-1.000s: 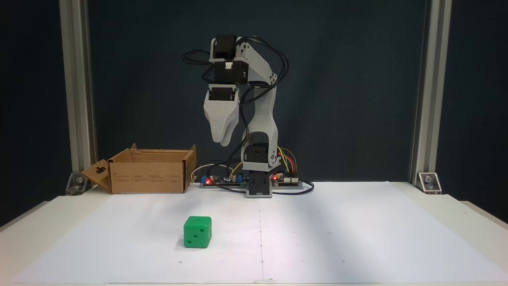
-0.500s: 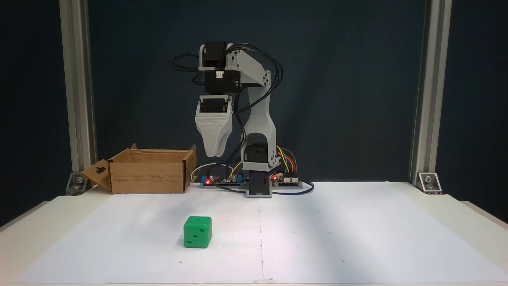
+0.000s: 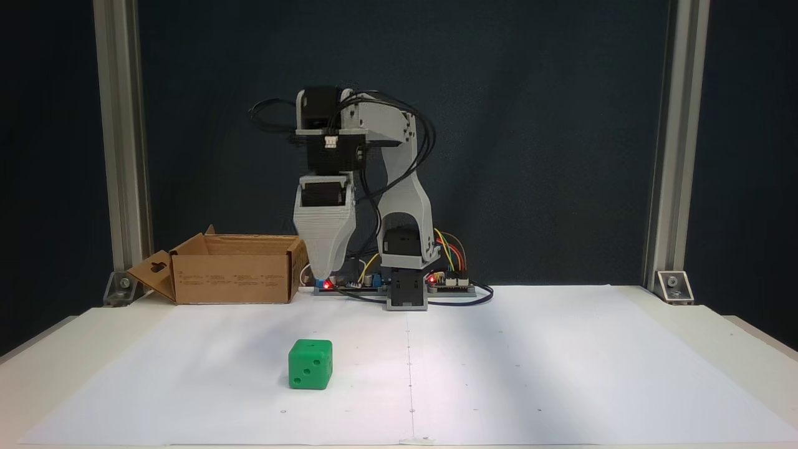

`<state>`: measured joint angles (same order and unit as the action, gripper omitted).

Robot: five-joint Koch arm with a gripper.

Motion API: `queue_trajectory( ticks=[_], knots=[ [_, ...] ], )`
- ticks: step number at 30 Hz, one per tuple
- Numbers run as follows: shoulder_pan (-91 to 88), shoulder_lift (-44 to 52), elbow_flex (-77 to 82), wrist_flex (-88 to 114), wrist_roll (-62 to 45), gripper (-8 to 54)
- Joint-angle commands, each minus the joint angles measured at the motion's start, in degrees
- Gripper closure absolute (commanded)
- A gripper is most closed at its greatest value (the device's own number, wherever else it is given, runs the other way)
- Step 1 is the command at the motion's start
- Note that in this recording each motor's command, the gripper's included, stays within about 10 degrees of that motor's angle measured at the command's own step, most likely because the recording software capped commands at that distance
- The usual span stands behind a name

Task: Grasp a green dice and put it in the bin.

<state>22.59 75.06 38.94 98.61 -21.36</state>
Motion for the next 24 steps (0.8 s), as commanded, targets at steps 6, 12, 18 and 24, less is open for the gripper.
queue_trajectory(
  ticks=[6, 12, 18, 24],
  knots=[
    [1.1, -1.5, -5.6, -5.3, 10.0, 2.5],
    [0.9, -2.6, -5.6, -6.1, 11.3, 2.5],
    [-0.5, -3.5, -5.6, -6.8, 11.3, 2.5],
    [-1.1, -6.2, -5.6, -7.4, 11.3, 2.3]
  ],
)
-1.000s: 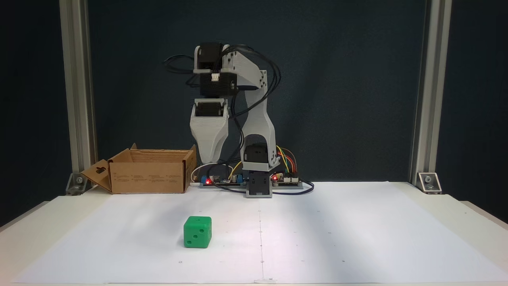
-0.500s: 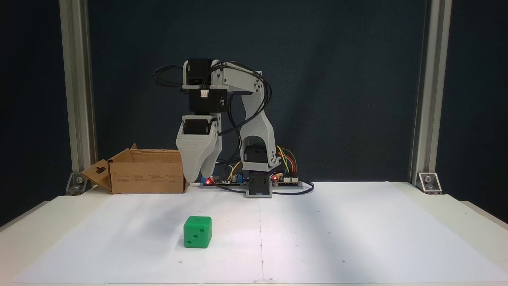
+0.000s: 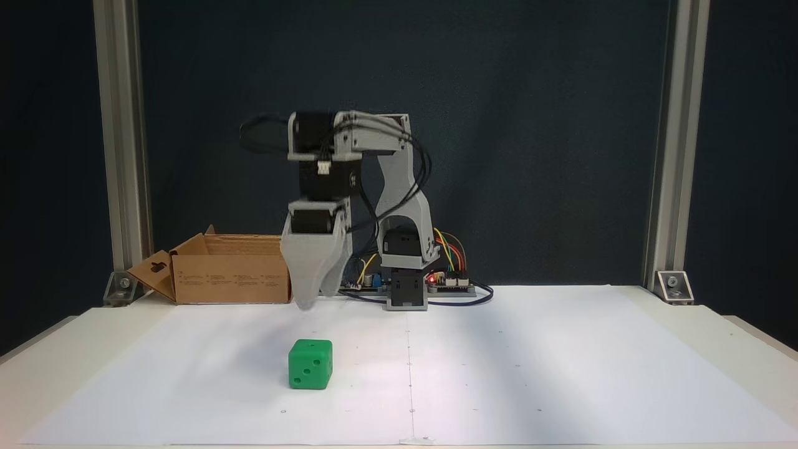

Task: Grasp a green dice and put it in the bin.

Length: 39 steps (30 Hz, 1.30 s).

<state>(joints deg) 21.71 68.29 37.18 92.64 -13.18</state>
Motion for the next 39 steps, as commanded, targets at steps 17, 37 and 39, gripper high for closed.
queue_trajectory(
  ticks=[17, 37, 39],
  knots=[
    [-0.7, -3.5, -6.3, -2.5, -2.9, 2.3],
    [0.8, -5.8, -6.3, -1.1, -5.2, 2.1],
    [0.8, -6.1, -6.3, -1.1, -5.2, 2.1]
  ],
)
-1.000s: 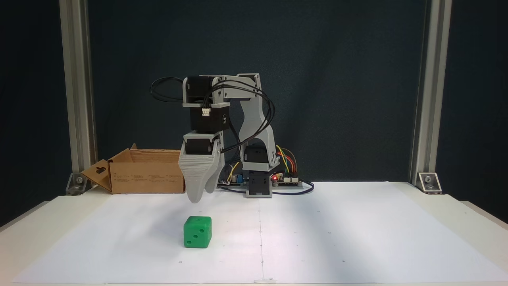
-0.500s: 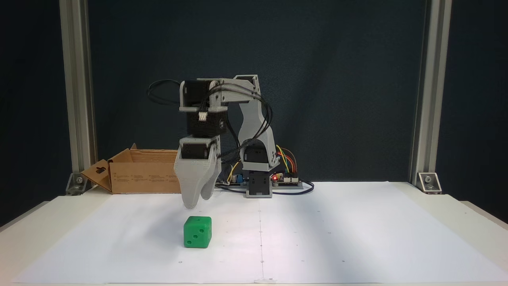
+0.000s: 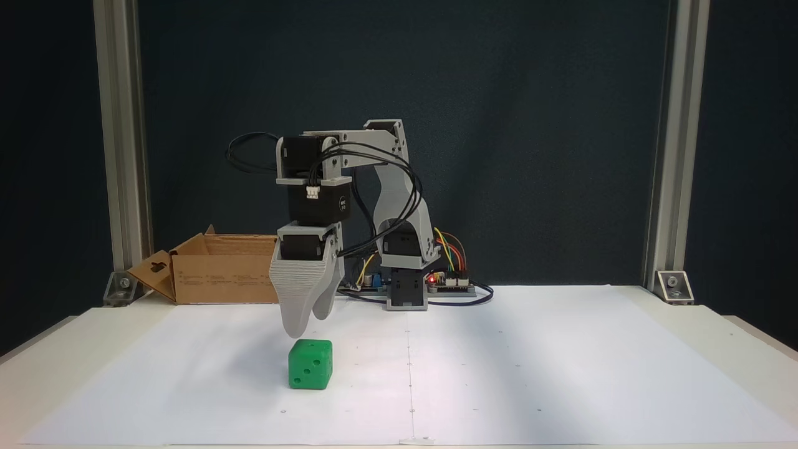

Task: Grasp a green dice and put it in the bin.

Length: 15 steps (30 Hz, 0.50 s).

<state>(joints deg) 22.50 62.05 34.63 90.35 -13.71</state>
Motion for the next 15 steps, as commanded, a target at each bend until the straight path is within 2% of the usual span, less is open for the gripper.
queue_trajectory(
  ticks=[1, 15],
  knots=[
    [-0.1, 0.2, -3.8, 1.2, -4.7, 2.2],
    [-0.2, -4.6, -3.7, 0.7, -4.6, 2.1]
  ],
)
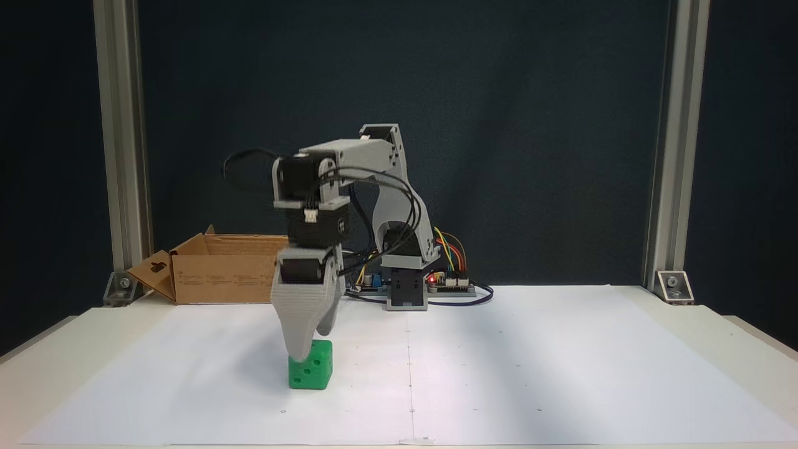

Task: Grasp a green dice and put it in the bin.

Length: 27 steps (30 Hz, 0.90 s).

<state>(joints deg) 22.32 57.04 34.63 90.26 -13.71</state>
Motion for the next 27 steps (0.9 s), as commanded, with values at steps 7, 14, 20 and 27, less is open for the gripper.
queue_trajectory(
  ticks=[7, 14, 20, 27],
  knots=[
    [-0.3, -3.0, -3.8, 0.6, -4.5, 2.1],
    [-0.4, -4.2, -3.7, 0.6, -4.3, 2.4],
    [-0.3, -4.3, -3.8, 0.4, -2.9, 9.0],
    [0.2, -4.5, -3.7, -3.6, -1.1, 13.9]
  ],
)
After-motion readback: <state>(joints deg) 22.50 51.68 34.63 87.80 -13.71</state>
